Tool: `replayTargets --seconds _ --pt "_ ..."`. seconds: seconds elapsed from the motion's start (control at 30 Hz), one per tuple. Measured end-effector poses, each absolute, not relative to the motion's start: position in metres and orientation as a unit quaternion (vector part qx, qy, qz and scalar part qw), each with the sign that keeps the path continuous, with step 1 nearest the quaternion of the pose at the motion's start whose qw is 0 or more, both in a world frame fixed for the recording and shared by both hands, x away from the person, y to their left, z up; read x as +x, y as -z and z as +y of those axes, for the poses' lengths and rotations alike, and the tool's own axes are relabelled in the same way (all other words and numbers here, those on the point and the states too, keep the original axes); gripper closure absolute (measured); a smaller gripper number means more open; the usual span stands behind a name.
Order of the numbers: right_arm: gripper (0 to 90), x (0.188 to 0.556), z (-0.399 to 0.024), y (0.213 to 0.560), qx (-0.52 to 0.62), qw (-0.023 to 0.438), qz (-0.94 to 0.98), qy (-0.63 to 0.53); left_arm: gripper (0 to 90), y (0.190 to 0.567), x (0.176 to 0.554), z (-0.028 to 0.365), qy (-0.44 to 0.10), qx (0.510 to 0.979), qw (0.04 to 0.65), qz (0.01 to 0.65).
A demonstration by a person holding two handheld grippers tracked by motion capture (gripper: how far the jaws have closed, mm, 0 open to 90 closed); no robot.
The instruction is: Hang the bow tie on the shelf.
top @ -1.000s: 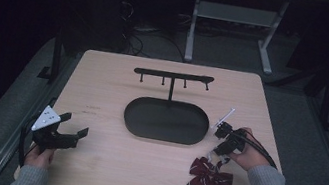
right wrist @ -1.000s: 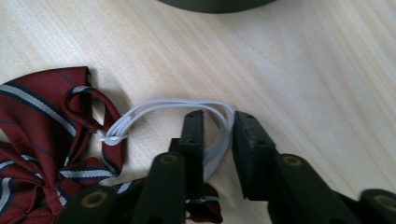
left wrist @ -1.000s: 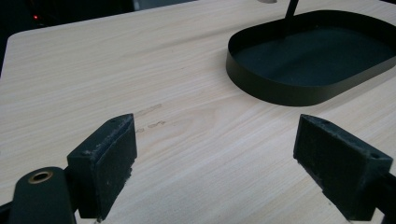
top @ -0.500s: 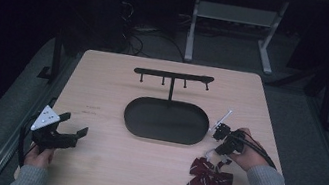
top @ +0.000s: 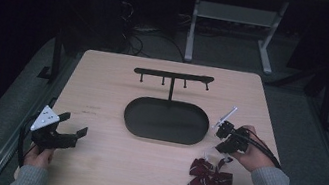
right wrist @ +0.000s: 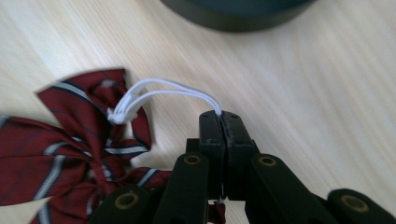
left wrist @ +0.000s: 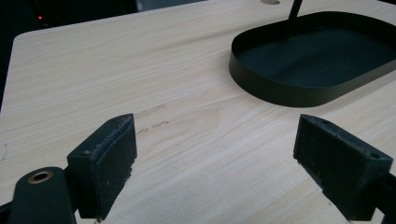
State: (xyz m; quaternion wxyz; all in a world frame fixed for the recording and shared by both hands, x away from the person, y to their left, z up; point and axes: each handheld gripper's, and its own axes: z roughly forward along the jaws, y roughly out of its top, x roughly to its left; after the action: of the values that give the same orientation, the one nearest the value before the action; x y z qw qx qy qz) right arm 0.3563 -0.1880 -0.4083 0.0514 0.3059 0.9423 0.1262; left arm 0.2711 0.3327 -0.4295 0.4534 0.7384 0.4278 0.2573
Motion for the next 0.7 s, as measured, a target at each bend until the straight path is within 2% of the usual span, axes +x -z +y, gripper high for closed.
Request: replayTargets --seconds 0.1,0.7 --pt "88.0 0.352 -0.184 0.395 0.296 0.062 0.944 -0.132 12.9 0.430 0.271 0.333 -0.256 0.739 0.452 0.429" --pt "87.8 0.338 -0.177 0.362 0.271 0.090 0.948 -0.144 12.8 0.430 0.270 0.333 -0.259 0.736 0.454 0.431"
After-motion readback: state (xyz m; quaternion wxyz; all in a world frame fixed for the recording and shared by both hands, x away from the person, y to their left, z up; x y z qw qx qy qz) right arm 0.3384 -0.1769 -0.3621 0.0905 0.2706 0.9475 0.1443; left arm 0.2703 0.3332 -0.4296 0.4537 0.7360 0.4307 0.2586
